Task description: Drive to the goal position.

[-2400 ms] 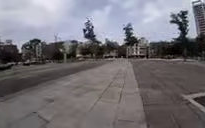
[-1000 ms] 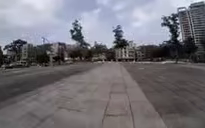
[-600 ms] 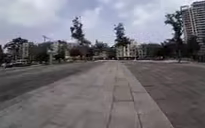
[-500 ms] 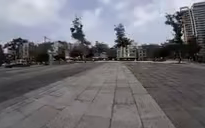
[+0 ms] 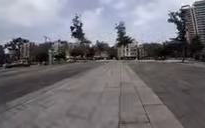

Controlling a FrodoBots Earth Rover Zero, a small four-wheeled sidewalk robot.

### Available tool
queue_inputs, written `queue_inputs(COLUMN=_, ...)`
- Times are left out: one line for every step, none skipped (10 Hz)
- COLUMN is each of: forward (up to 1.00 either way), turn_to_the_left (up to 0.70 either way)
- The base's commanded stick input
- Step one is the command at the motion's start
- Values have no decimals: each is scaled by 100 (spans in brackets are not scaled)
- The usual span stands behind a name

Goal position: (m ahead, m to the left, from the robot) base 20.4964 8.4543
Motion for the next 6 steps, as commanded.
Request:
queue_inputs(forward=85, turn_to_the_left=0)
queue_inputs(forward=85, turn_to_the_left=0)
queue_inputs(forward=85, turn_to_the_left=0)
queue_inputs(forward=85, turn_to_the_left=0)
queue_inputs(forward=85, turn_to_the_left=0)
queue_inputs(forward=85, turn_to_the_left=0)
